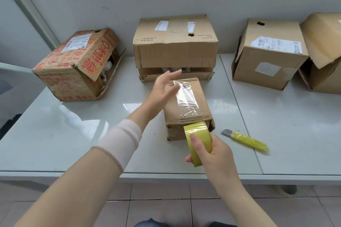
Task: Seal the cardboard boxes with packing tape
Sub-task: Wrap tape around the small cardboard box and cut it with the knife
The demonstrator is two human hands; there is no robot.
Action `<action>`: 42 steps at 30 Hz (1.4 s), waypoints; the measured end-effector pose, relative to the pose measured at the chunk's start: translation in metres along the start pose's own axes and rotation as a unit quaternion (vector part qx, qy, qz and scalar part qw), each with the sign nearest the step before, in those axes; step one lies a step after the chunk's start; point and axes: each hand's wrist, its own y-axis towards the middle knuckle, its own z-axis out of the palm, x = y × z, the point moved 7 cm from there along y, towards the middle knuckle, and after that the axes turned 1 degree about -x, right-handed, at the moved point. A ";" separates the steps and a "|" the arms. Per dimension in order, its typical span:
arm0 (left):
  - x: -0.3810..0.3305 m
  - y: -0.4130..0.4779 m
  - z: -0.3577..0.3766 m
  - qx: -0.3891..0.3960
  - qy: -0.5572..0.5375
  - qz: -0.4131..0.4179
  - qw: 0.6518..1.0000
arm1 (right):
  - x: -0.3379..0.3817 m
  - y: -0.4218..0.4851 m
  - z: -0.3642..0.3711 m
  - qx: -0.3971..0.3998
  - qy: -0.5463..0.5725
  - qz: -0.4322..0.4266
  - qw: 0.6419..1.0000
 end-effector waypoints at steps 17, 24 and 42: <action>-0.044 -0.035 -0.023 -0.017 0.125 0.058 0.990 | 0.104 0.020 -0.017 0.063 0.056 -0.032 0.996; -0.019 -0.021 -0.020 -0.107 -0.076 -0.140 0.981 | 0.131 0.067 -0.005 0.104 0.049 -0.058 0.992; -0.006 -0.011 -0.020 -0.186 -0.214 -0.170 0.944 | 0.123 0.043 -0.001 0.017 0.090 -0.112 0.990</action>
